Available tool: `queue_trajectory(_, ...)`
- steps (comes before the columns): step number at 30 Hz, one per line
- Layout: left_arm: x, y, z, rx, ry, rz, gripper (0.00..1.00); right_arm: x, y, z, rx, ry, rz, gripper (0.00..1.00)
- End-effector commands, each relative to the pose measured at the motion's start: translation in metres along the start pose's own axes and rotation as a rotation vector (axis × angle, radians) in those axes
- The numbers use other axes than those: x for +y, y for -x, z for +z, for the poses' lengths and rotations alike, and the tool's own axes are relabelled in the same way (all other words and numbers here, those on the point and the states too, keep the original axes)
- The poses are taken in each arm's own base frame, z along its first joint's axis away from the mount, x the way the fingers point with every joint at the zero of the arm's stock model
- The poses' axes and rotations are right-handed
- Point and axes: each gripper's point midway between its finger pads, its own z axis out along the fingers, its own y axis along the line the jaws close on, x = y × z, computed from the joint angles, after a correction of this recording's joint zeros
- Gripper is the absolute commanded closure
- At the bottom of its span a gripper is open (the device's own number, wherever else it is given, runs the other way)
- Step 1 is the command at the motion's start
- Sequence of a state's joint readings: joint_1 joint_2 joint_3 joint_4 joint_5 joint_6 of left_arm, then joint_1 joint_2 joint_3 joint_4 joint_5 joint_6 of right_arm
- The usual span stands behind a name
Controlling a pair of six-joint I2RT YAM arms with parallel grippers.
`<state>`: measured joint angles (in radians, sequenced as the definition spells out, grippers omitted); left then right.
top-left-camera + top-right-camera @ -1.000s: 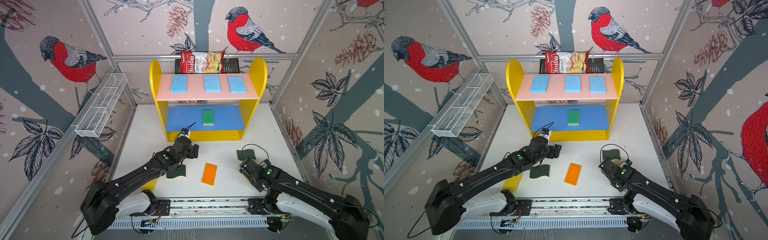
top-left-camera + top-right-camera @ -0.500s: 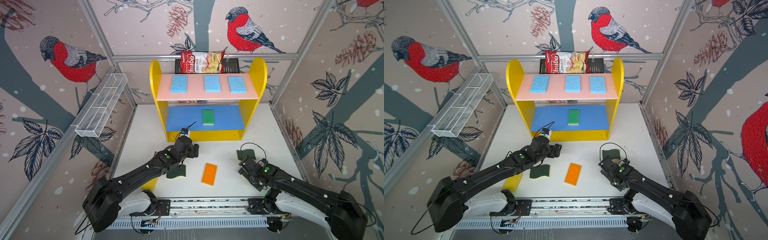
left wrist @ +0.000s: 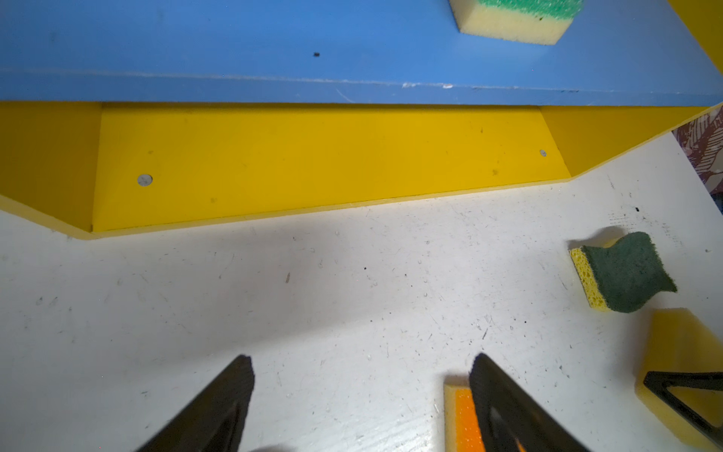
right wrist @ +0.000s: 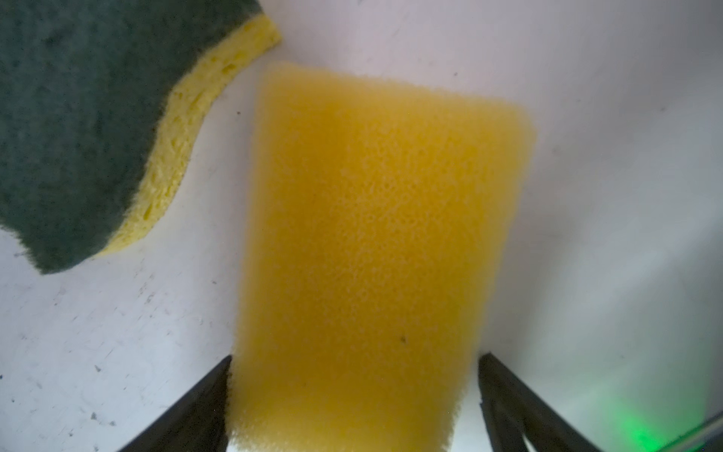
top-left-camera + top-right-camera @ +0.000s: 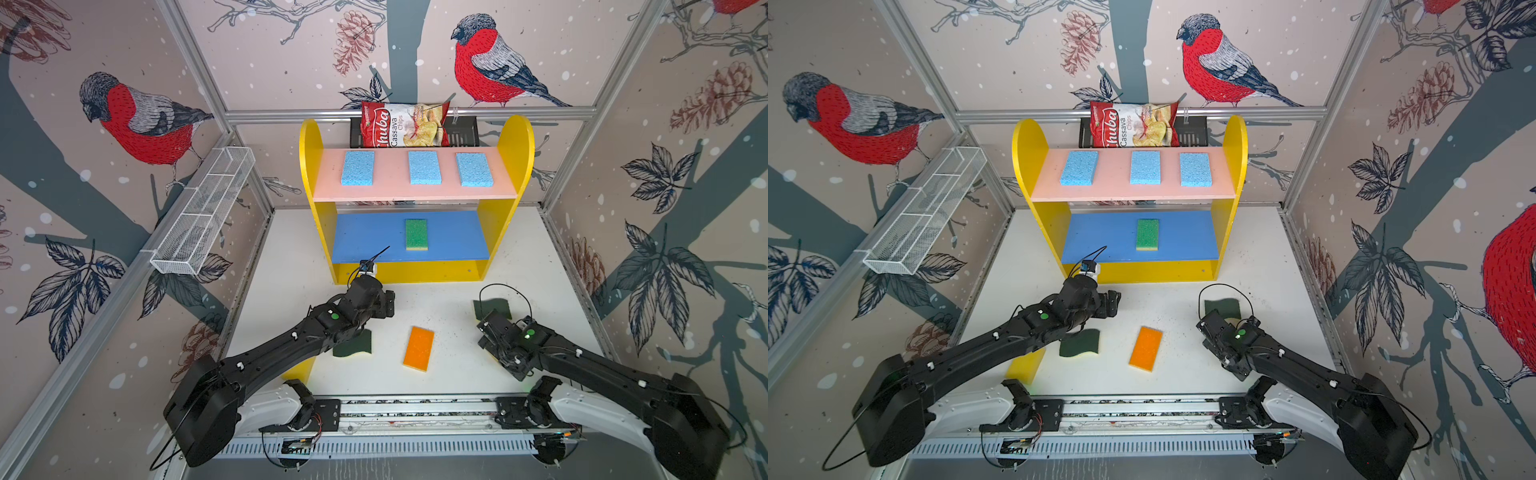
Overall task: Place and organize the cleaning sponges onto the shelf
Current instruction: 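Lower the right gripper onto the yellow sponge and close it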
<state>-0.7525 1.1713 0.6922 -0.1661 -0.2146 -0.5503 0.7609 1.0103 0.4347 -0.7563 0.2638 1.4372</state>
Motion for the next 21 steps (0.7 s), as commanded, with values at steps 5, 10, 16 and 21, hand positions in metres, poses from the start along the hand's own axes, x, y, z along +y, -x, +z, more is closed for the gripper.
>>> queue_trajectory(5,0.000,0.004,0.001,-0.028,-0.008,-0.020,0.13,-0.007,0.002,0.006,0.005,-0.058,-0.023,0.06)
queue_trajectory(10,0.000,0.002,0.003,-0.020,-0.006,-0.023,0.13,-0.004,0.000,0.010,0.025,-0.061,-0.030,0.10)
queue_trajectory(16,0.002,0.003,0.001,-0.025,0.003,-0.024,0.13,-0.012,-0.001,0.013,0.036,-0.091,-0.028,0.19)
queue_trajectory(21,0.001,0.008,-0.001,-0.031,0.002,-0.024,0.13,-0.015,-0.003,0.014,0.038,-0.085,-0.021,0.23)
